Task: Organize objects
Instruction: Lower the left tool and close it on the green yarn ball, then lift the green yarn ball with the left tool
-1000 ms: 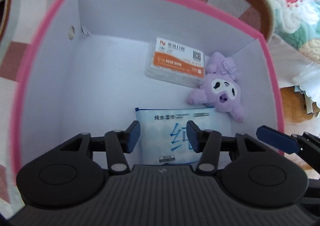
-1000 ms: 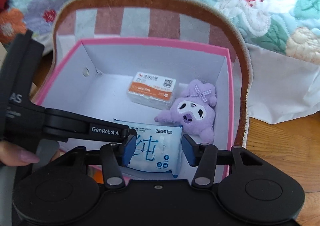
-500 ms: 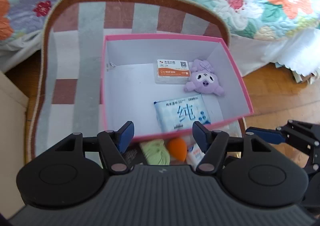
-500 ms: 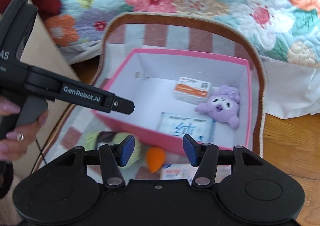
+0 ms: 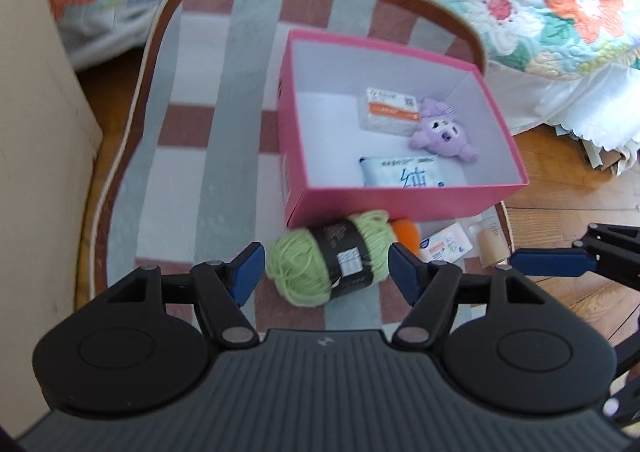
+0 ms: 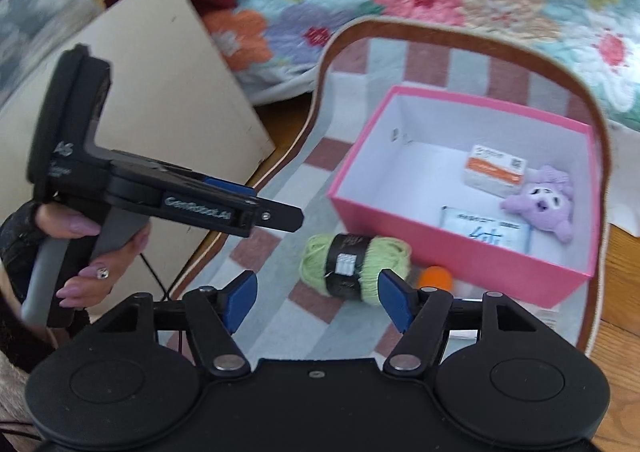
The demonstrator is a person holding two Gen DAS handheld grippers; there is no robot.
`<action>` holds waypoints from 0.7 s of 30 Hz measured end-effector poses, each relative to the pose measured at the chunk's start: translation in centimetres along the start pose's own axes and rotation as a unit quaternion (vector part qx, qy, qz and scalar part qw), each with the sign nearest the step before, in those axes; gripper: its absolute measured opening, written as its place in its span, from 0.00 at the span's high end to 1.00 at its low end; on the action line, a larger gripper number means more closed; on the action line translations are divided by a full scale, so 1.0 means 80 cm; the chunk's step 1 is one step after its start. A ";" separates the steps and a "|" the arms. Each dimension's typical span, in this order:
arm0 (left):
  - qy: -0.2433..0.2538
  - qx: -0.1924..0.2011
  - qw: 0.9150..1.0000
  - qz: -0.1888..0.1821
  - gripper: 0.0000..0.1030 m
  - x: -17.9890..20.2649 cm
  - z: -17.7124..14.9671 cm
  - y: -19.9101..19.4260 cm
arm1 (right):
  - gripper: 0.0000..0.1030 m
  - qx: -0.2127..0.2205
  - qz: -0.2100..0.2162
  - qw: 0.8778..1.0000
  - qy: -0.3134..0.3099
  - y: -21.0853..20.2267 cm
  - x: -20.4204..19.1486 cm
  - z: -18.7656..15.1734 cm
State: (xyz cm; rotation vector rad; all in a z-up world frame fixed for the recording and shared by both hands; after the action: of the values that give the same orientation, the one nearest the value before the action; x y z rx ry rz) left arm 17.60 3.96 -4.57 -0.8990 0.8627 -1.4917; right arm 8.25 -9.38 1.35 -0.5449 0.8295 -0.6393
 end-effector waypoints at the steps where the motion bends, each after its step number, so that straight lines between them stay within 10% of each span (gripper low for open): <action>1: -0.006 -0.002 1.000 -0.003 0.35 -0.004 -0.004 0.007 | 0.29 -0.002 0.004 1.000 -0.010 0.009 0.000 -0.001; 21: -0.104 -0.025 0.994 -0.034 0.35 -0.041 -0.039 0.118 | 0.20 -0.085 -0.045 0.991 -0.095 0.164 0.091 -0.026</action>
State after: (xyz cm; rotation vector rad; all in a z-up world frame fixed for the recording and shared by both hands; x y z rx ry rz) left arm 19.13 6.40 -14.64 -1.1092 0.7249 -1.4106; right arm 14.24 -5.90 -12.17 -0.7897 0.6857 -0.5907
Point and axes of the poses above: each gripper's, at about its wrist camera, not at the fingertips, and y roughly the way its jaws point, x to its right, z to its top, the point moved 2 cm from there along y, roughly the way its jaws point, and after that the axes turned 14 degrees about z, right-handed, at the moved point
